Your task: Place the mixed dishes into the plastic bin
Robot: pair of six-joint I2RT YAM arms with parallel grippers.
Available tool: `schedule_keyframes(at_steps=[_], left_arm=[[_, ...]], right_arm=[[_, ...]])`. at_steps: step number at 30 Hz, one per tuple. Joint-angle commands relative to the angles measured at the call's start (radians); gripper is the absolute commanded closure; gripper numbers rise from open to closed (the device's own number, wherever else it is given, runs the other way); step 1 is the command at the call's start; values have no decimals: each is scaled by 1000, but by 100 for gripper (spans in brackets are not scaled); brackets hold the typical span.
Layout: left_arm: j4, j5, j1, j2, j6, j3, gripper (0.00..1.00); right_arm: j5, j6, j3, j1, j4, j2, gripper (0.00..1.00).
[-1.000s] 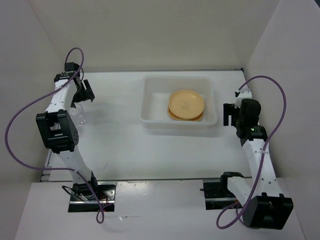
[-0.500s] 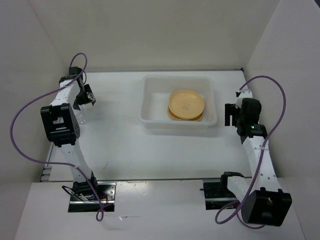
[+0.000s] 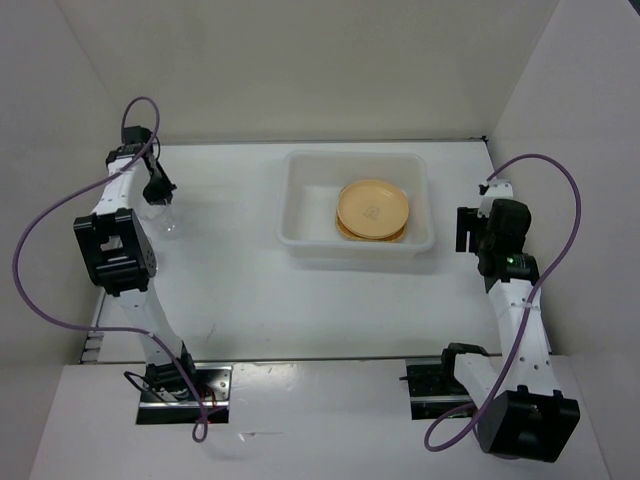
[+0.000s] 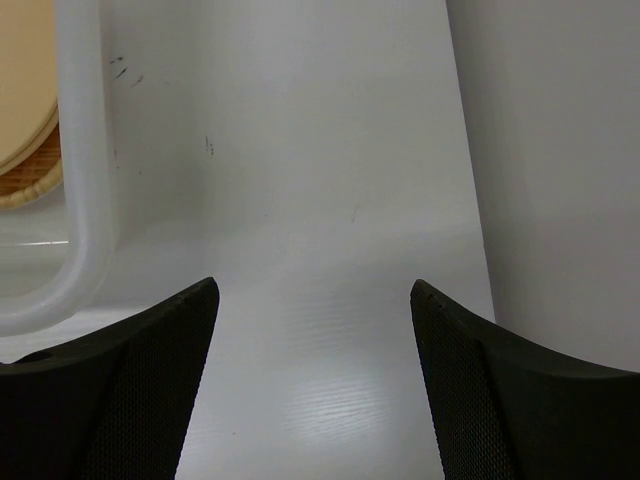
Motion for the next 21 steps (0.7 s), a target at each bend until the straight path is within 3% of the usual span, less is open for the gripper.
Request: schedule_keyframes(at_steps=[1, 3, 4, 6, 9, 12, 16, 21], left_arm=[[122, 144, -2, -155, -64, 119, 100], [253, 295, -2, -221, -114, 119, 100], [298, 456, -22, -245, -128, 128, 100], [344, 567, -65, -232, -140, 189, 100], [218, 687, -175, -131, -55, 397, 100], [150, 684, -292, -68, -6, 476, 100], [47, 579, -448, 16, 62, 552, 100], [-51, 328, -658, 141, 103, 617, 100]], right_arm=[[-13, -10, -15, -5, 46, -18, 18], [-13, -10, -15, -5, 46, -27, 18], [-13, -10, -15, -5, 46, -27, 18], [-13, -10, -25, -5, 46, -27, 18], [-13, -10, -25, -5, 55, -48, 18], [-13, -10, -25, -5, 55, -59, 18], [-13, -10, -25, -5, 55, -71, 18], [-23, -10, -34, -5, 64, -91, 18]])
